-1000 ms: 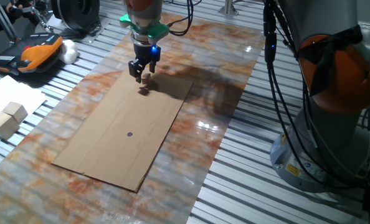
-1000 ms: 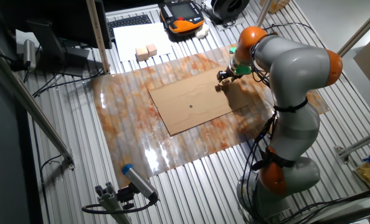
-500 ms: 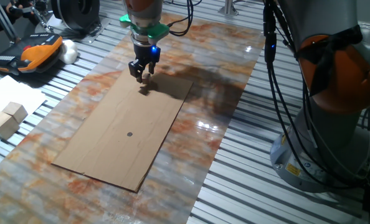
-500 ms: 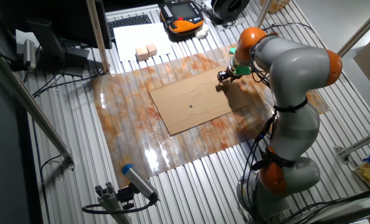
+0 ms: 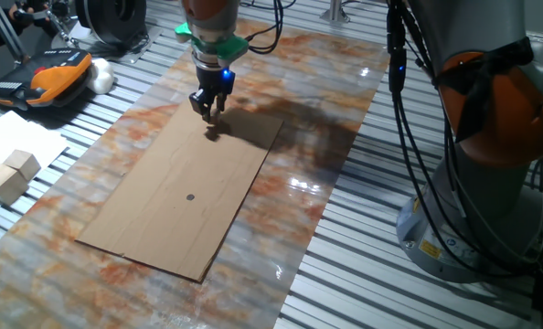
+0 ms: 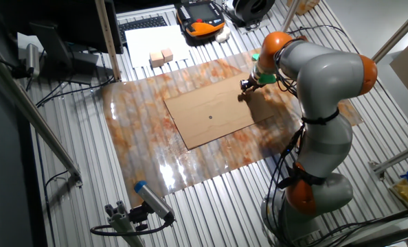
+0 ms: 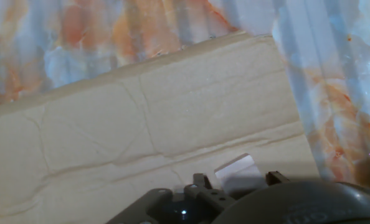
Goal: Grab the block and place it at the designated location
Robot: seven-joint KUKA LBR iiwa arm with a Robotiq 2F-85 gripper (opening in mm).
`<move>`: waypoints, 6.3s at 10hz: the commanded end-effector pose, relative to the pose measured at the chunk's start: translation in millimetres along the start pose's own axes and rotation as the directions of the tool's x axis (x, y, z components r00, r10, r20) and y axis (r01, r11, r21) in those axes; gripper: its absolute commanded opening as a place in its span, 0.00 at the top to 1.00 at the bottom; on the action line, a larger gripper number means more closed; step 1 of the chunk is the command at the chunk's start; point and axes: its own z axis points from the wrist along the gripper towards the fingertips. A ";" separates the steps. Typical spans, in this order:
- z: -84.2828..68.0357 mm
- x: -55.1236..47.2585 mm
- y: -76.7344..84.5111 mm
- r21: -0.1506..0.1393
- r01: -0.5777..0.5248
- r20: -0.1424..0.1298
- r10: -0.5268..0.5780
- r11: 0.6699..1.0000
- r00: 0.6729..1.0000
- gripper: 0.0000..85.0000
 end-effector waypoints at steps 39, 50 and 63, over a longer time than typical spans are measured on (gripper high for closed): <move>-115.5 25.7 118.5 0.034 -0.165 -0.028 0.166 0.986 0.986 1.00; -100.3 26.8 220.2 0.069 -0.128 -0.121 0.136 0.989 0.983 1.00; -36.3 80.2 215.2 0.029 -0.074 -0.120 0.077 0.997 0.990 1.00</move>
